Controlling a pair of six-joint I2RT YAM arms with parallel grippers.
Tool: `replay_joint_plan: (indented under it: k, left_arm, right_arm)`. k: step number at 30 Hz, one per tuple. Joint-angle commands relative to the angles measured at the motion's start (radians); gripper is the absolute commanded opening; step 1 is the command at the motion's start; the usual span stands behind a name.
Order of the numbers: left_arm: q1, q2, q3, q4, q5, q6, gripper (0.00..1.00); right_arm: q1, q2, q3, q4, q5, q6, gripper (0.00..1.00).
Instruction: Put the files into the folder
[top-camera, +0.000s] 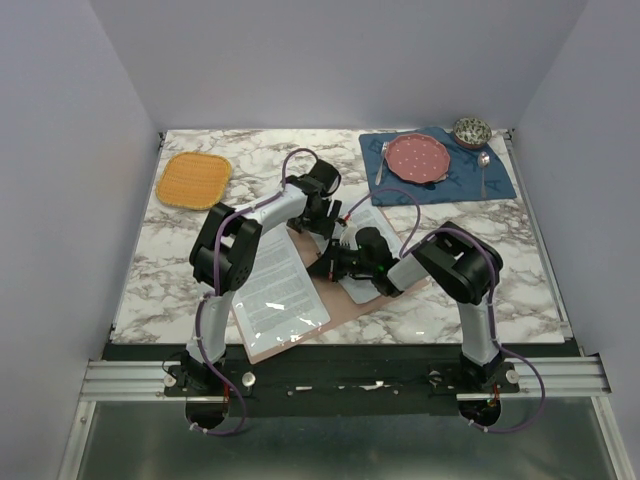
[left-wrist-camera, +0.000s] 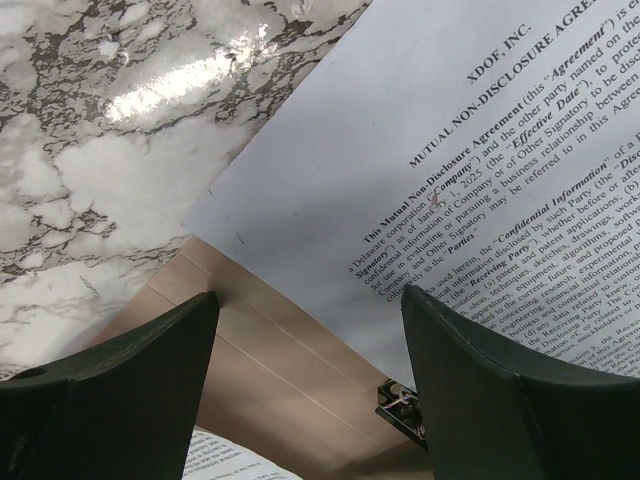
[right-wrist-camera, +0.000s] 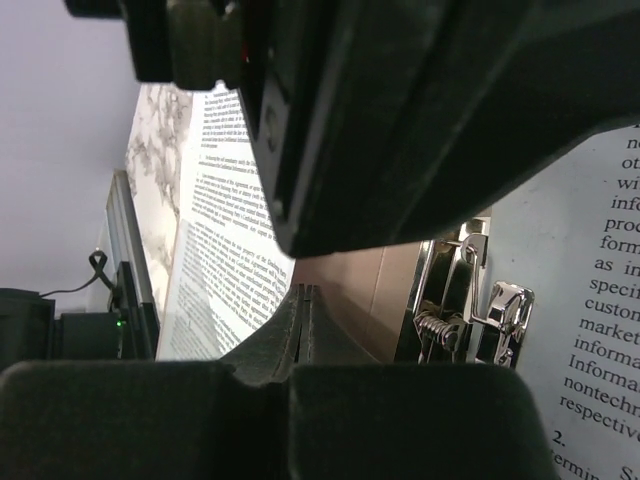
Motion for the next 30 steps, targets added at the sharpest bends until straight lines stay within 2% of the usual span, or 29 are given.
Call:
replay_joint_plan:
  k: [1, 10, 17, 19, 20, 21, 24, 25, 26, 30]
  left_arm:
    - [0.007, 0.118, -0.075, -0.08, -0.138, 0.054, 0.83]
    - [0.007, 0.064, -0.063, -0.085, -0.141, 0.057, 0.83]
    - [0.007, 0.013, -0.008, -0.108, -0.104, 0.076, 0.83]
    - [0.007, -0.016, 0.012, -0.119, -0.078, 0.083, 0.84]
    - [0.007, -0.025, 0.042, -0.125, -0.072, 0.093, 0.85]
    - [0.007, -0.031, 0.059, -0.136, -0.069, 0.097, 0.86]
    - [0.018, -0.06, 0.139, -0.177, -0.027, 0.125, 0.91]
    - [0.021, -0.083, 0.158, -0.192, -0.004, 0.136, 0.93]
    - [0.03, -0.092, 0.205, -0.205, 0.011, 0.146, 0.98]
    - [0.085, -0.145, 0.34, -0.257, 0.076, 0.189, 0.99]
  right_arm:
    - [-0.025, 0.228, -0.086, -0.555, 0.068, -0.076, 0.01]
    - [-0.033, 0.207, -0.091, -0.557, 0.074, -0.08, 0.01]
    - [-0.033, 0.072, -0.103, -0.529, 0.111, -0.123, 0.01]
    - [-0.033, 0.011, -0.095, -0.538, 0.112, -0.133, 0.09]
    - [-0.031, -0.014, -0.072, -0.546, 0.111, -0.148, 0.16]
    - [-0.03, -0.035, -0.06, -0.561, 0.111, -0.154, 0.27]
    - [-0.019, -0.124, -0.002, -0.626, 0.135, -0.183, 0.44]
    - [-0.017, -0.149, 0.012, -0.659, 0.14, -0.189, 0.47]
    - [-0.014, -0.187, 0.027, -0.681, 0.146, -0.2, 0.51]
    - [-0.011, -0.256, 0.142, -0.765, 0.165, -0.214, 0.68]
